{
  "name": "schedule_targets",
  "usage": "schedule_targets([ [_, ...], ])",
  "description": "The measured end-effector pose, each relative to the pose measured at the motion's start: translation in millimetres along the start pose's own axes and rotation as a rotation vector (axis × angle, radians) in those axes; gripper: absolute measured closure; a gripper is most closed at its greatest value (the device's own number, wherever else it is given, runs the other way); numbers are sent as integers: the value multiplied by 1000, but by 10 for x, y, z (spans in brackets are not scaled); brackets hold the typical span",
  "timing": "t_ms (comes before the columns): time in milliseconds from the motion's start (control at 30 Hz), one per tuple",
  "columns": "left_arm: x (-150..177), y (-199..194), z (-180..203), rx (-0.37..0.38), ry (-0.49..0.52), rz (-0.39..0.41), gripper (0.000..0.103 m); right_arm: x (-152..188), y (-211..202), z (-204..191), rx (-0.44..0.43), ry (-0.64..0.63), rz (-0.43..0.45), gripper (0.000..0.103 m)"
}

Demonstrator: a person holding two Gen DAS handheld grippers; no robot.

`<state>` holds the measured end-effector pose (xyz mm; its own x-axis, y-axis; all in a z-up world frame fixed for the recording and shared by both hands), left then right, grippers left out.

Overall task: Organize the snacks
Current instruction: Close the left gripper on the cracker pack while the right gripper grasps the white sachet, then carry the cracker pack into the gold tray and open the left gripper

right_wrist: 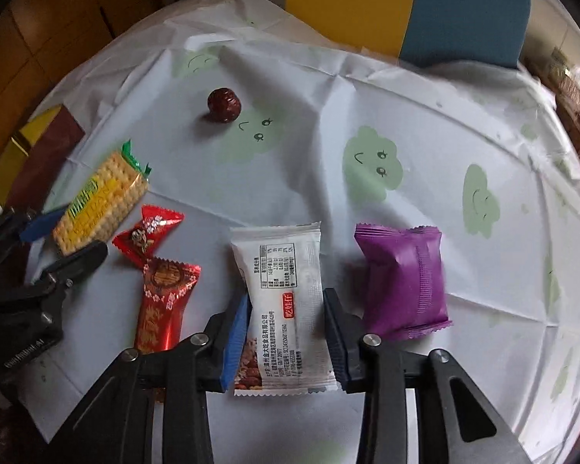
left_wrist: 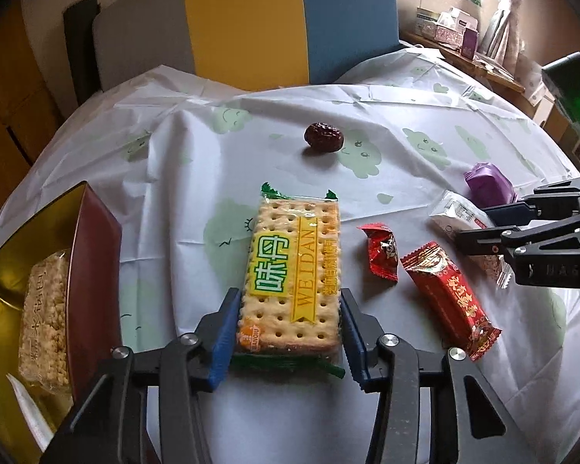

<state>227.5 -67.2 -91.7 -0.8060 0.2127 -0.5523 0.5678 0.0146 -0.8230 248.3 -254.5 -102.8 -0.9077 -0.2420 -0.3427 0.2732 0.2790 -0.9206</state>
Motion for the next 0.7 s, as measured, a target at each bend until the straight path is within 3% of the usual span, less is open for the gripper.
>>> schedule_targets([
  [200, 100, -124, -3, -20, -46, 15, 54, 5, 21, 14, 8, -29, 17, 64],
  [567, 102, -1033, -318, -54, -140, 200, 54, 79, -11, -34, 22, -48, 34, 64],
  [700, 169, -1265, -517, -83, -177, 226, 54, 133, -25, -125, 50, -83, 48, 64],
])
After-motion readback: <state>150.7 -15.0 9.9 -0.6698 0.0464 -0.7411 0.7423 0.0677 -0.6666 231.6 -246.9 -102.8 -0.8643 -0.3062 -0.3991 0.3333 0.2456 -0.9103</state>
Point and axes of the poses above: each gripper's, at about its wrist camera, not at the fingertips, and y roughly the way its jaws point, z to its right, x to its underside, the point moved 4 cm from there along y, roughly the way its jaws point, and after that the axes turned 8 degrees about -x, right-handed, at the moved point
